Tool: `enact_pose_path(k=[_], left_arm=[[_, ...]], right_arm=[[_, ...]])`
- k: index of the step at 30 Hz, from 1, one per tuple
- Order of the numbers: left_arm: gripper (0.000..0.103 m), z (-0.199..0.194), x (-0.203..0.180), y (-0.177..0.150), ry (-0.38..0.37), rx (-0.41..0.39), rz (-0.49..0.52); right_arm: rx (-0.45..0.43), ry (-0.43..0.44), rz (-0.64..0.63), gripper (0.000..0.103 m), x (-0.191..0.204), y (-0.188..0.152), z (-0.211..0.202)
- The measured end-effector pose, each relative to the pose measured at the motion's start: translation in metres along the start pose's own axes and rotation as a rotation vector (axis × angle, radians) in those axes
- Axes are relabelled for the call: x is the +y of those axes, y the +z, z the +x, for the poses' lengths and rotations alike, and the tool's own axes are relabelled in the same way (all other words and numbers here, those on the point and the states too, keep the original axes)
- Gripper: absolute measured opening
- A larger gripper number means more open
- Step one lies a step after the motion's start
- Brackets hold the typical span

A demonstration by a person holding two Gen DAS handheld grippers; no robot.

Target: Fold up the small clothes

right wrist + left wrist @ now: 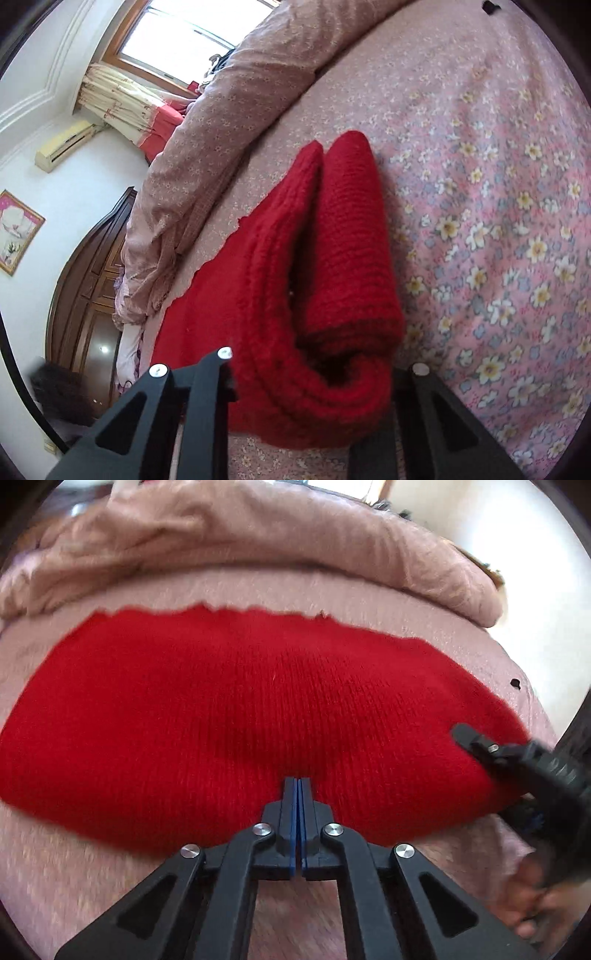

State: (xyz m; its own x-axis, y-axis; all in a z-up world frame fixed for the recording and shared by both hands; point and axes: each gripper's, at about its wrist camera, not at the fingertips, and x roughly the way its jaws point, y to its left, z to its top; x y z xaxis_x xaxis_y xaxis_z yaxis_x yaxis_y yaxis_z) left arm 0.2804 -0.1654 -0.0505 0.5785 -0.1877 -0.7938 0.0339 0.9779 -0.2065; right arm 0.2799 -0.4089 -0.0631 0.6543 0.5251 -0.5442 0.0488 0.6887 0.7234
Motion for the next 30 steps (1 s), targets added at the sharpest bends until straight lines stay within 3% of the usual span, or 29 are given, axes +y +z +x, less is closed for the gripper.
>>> enact_pose_path(k=[3, 8, 10, 13, 17, 20, 23, 26, 30], left_arm=[[0.0, 0.0, 0.003, 0.005, -0.01, 0.021, -0.032], [0.0, 0.001, 0.019, 0.006, -0.104, 0.021, -0.104], [0.0, 0.001, 0.034, 0.005, -0.185, 0.025, -0.175], [0.0, 0.004, 0.057, 0.001, -0.322, 0.045, -0.283], [0.0, 0.001, 0.08, 0.001, -0.448, 0.073, -0.316], [0.0, -0.022, 0.111, 0.006, -0.497, 0.085, -0.389], [0.0, -0.05, 0.153, 0.019, -0.423, 0.053, -0.415], [0.0, -0.071, 0.203, 0.028, -0.452, 0.014, -0.485], [0.0, -0.086, 0.269, 0.02, -0.421, -0.05, -0.615]], right_arm=[[-0.018, -0.029, -0.106, 0.021, 0.022, 0.005, -0.011], [-0.077, -0.097, -0.447, 0.021, 0.117, 0.001, -0.015], [-0.062, -0.115, -0.519, 0.021, 0.156, -0.007, -0.007], [-0.016, -0.109, -0.522, 0.021, 0.193, -0.02, 0.005], [-0.007, -0.157, -0.609, 0.021, 0.216, -0.042, 0.014], [-0.019, -0.184, -0.627, 0.021, 0.233, -0.044, 0.018], [-0.019, -0.176, -0.584, 0.021, 0.252, -0.037, 0.021], [-0.038, -0.132, -0.47, 0.021, 0.274, -0.024, 0.029], [-0.101, -0.159, -0.377, 0.021, 0.305, -0.023, 0.051]])
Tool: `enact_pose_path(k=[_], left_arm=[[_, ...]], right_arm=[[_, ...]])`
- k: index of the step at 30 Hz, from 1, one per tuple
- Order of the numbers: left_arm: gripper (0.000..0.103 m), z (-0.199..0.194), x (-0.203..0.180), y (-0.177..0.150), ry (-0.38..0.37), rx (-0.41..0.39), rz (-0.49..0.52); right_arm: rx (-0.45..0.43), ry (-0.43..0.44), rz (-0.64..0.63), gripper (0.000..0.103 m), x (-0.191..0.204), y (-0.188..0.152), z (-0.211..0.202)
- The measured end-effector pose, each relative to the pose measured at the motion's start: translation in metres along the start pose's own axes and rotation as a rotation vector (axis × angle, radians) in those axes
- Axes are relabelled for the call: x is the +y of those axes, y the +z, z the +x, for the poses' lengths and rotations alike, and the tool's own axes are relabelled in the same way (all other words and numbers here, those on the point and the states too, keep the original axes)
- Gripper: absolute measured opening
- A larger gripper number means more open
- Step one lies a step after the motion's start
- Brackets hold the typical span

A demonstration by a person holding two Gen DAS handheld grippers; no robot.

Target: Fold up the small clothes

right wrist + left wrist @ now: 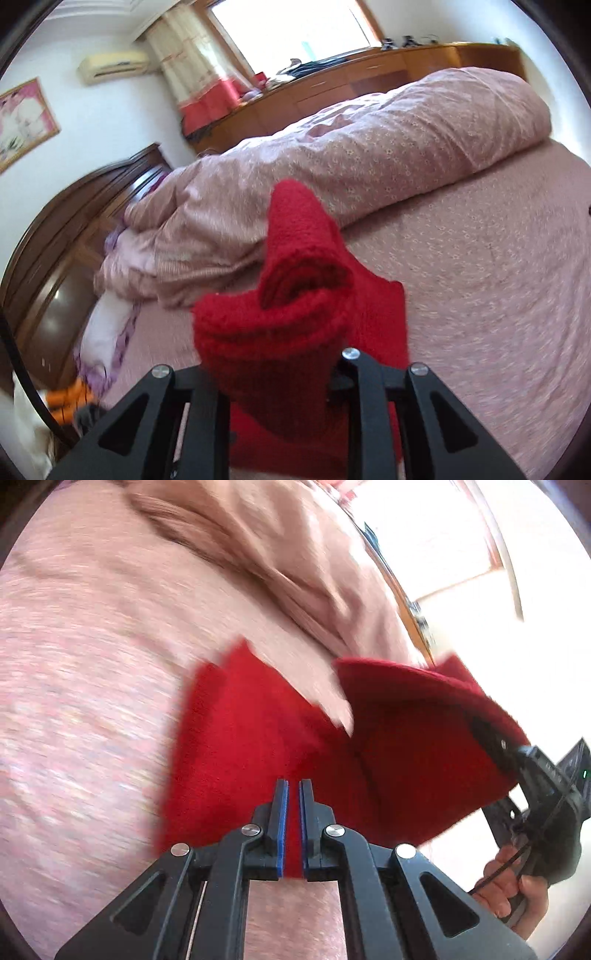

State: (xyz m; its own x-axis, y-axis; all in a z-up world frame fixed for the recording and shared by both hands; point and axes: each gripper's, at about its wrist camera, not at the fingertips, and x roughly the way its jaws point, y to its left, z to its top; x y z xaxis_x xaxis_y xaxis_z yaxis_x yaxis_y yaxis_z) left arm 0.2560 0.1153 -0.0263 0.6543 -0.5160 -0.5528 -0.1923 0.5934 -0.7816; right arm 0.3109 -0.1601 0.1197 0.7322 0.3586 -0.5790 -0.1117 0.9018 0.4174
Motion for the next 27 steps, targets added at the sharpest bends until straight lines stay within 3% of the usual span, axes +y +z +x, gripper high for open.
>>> enact_pose_path(k=[2, 4, 6, 8, 9, 12, 16, 20, 22, 24, 27], left_arm=[[0.0, -0.009, 0.023, 0.008, -0.021, -0.001, -0.108], [0.0, -0.009, 0.028, 0.007, -0.072, 0.013, -0.149], [0.0, -0.011, 0.026, 0.008, -0.07, 0.011, -0.149], [0.0, -0.012, 0.019, 0.007, -0.011, 0.009, -0.096], [0.0, -0.012, 0.017, 0.008, 0.023, 0.009, -0.076], [0.0, -0.004, 0.016, 0.007, 0.089, 0.026, -0.06], [0.0, -0.007, 0.03, 0.013, 0.084, 0.039, -0.097], [0.0, -0.018, 0.037, 0.009, 0.089, 0.051, -0.101], [0.0, -0.019, 0.037, 0.01, 0.089, 0.055, -0.1], [0.0, -0.02, 0.036, 0.008, 0.093, 0.06, -0.096], [0.0, -0.01, 0.037, 0.01, 0.133, 0.06, -0.103]], right_arm=[[-0.009, -0.017, -0.007, 0.021, 0.021, -0.008, 0.014], [0.003, -0.05, -0.074, 0.022, 0.037, -0.026, 0.028], [0.123, -0.121, -0.27, 0.023, 0.061, -0.061, 0.06], [0.265, -0.181, -0.456, 0.023, 0.077, -0.109, 0.091], [0.293, -0.202, -0.524, 0.024, 0.081, -0.128, 0.099], [0.199, -0.28, -0.729, 0.025, 0.095, -0.167, 0.1], [0.183, -0.217, -0.625, 0.025, 0.09, -0.151, 0.092], [0.043, -0.074, -0.5, 0.025, 0.087, -0.125, 0.065], [0.018, -0.045, -0.474, 0.025, 0.086, -0.124, 0.065], [0.084, -0.034, -0.497, 0.025, 0.088, -0.133, 0.081], [0.183, -0.103, -0.622, 0.028, 0.096, -0.161, 0.108]])
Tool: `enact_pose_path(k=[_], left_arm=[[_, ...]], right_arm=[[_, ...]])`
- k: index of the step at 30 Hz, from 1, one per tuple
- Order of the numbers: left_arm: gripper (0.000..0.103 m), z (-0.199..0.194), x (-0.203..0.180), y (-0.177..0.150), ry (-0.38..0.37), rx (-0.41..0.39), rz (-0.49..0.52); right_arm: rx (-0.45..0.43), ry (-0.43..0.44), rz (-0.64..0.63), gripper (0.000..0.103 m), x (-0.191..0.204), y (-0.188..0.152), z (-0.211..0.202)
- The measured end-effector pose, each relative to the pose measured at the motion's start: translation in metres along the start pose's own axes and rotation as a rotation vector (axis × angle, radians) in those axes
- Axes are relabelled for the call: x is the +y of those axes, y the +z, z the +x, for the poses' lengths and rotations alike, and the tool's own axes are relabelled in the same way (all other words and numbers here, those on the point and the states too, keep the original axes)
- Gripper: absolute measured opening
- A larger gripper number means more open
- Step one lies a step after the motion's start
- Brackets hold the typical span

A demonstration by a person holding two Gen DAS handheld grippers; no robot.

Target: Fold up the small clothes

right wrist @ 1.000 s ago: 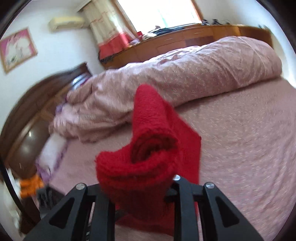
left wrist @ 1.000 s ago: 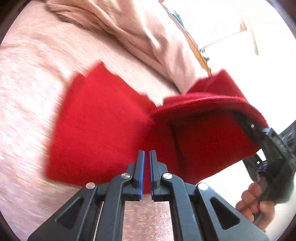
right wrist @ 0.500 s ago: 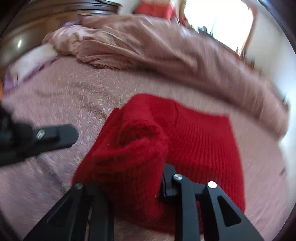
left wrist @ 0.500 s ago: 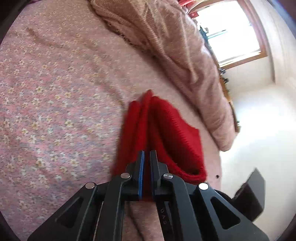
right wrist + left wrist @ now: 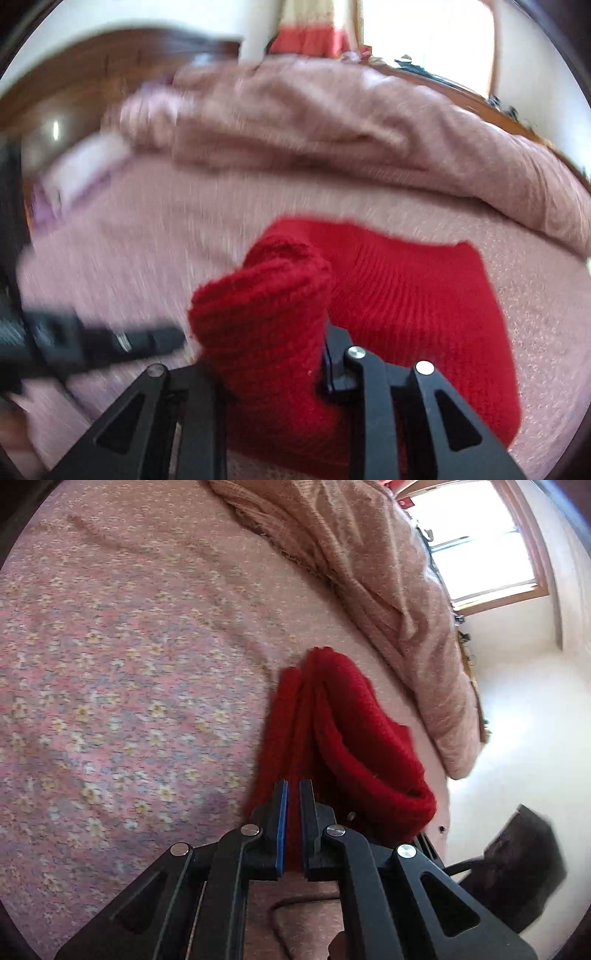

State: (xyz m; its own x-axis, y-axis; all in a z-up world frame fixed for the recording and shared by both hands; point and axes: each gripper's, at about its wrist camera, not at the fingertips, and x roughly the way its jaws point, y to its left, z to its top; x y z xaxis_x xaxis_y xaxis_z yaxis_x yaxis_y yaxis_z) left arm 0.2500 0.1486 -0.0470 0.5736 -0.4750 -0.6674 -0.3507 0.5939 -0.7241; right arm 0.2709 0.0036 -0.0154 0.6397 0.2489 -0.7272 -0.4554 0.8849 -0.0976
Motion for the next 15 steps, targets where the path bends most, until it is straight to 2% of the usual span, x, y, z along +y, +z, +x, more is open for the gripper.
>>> enact_pose_path(k=[2, 4, 5, 7, 8, 9, 10, 12, 15], left_arm=[[0.0, 0.003, 0.003, 0.001, -0.016, 0.01, -0.023], [0.0, 0.0, 0.006, 0.001, -0.036, 0.021, -0.031], [0.0, -0.001, 0.006, 0.001, -0.045, 0.022, -0.031], [0.008, -0.005, 0.003, 0.0, -0.062, 0.018, -0.02], [0.013, -0.007, 0.001, -0.001, -0.073, 0.017, -0.011], [0.015, -0.012, 0.0, -0.002, -0.081, 0.017, -0.005], [0.019, -0.013, -0.003, -0.004, -0.093, 0.02, 0.001], [0.02, -0.014, -0.009, -0.007, -0.114, 0.026, 0.01], [0.023, -0.015, -0.009, -0.014, -0.156, 0.018, -0.009]], right_arm=[[-0.019, -0.034, -0.057, 0.035, 0.011, -0.003, -0.002], [-0.039, -0.019, -0.04, 0.045, 0.01, 0.001, -0.01], [-0.067, 0.021, -0.011, 0.049, 0.006, 0.002, -0.019], [-0.176, 0.198, 0.069, 0.076, -0.014, 0.002, -0.045], [-0.23, 0.275, 0.11, 0.082, -0.026, -0.001, -0.06], [-0.259, 0.299, 0.135, 0.091, -0.035, -0.003, -0.071], [-0.281, 0.297, 0.155, 0.094, -0.045, -0.008, -0.083], [-0.324, 0.262, 0.172, 0.094, -0.065, -0.025, -0.104], [-0.341, 0.152, 0.182, 0.096, -0.095, -0.06, -0.119]])
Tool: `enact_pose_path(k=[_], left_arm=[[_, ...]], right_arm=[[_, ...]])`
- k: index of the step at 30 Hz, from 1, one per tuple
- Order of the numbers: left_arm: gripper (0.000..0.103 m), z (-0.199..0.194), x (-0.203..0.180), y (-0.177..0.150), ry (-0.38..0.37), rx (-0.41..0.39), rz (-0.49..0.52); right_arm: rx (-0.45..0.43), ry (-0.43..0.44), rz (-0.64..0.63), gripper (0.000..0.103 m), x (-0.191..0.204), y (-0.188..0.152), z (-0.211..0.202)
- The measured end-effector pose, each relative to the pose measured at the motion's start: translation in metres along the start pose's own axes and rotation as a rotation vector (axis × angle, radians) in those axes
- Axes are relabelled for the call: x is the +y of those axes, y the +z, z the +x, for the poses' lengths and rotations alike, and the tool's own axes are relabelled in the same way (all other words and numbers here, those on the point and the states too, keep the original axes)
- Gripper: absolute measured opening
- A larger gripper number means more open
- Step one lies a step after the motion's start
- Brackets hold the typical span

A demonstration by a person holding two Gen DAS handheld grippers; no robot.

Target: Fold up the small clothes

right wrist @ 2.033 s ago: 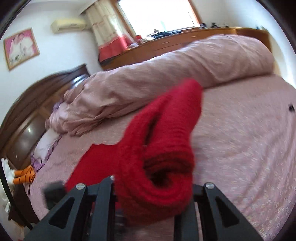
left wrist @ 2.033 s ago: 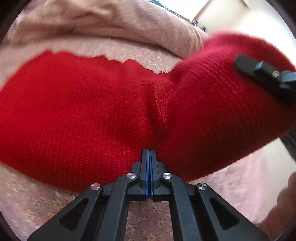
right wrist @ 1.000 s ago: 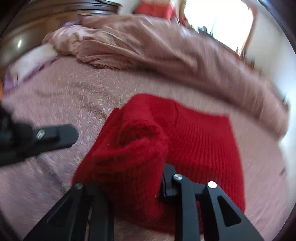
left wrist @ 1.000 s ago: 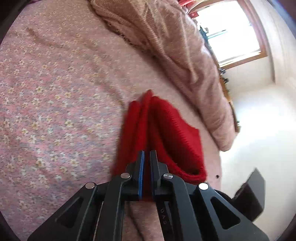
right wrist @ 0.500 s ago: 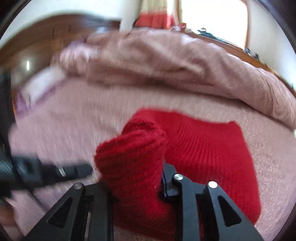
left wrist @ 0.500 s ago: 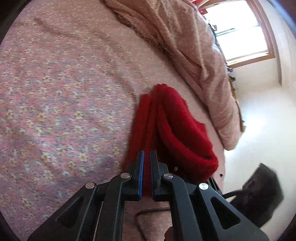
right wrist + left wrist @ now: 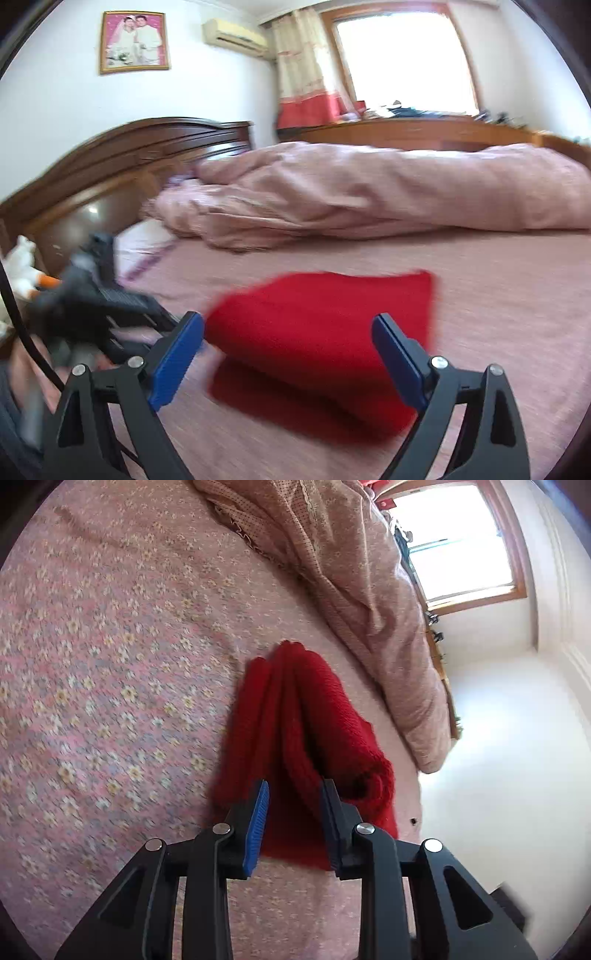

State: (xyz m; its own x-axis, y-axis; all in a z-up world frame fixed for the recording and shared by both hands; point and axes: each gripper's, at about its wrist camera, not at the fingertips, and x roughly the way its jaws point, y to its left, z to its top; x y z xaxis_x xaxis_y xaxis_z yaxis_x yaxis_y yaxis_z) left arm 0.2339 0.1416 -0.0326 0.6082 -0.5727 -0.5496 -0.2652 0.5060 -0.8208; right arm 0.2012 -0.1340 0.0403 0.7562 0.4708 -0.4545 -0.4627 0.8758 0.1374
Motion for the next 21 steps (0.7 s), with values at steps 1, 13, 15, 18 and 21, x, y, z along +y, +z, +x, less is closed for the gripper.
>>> enact_pose_path(k=[1, 13, 15, 18, 21], left_arm=[[0.028, 0.0, 0.001, -0.002, -0.017, 0.002, -0.018], [0.083, 0.0, -0.009, -0.011, -0.286, 0.024, -0.075], [0.083, 0.021, -0.016, -0.014, -0.268, 0.068, -0.077], [0.083, 0.053, -0.028, -0.01, -0.225, 0.094, -0.064], [0.076, 0.069, -0.031, -0.005, -0.19, 0.058, -0.055]], right_arm=[[0.005, -0.042, 0.005, 0.096, -0.012, -0.013, -0.009], [0.147, -0.049, 0.279, 0.096, -0.073, -0.081, 0.007], [0.123, -0.058, 0.245, 0.096, -0.068, -0.079, 0.005], [0.1, -0.099, 0.172, 0.096, -0.058, -0.076, 0.005], [0.138, -0.124, 0.172, 0.096, -0.06, -0.075, 0.018]])
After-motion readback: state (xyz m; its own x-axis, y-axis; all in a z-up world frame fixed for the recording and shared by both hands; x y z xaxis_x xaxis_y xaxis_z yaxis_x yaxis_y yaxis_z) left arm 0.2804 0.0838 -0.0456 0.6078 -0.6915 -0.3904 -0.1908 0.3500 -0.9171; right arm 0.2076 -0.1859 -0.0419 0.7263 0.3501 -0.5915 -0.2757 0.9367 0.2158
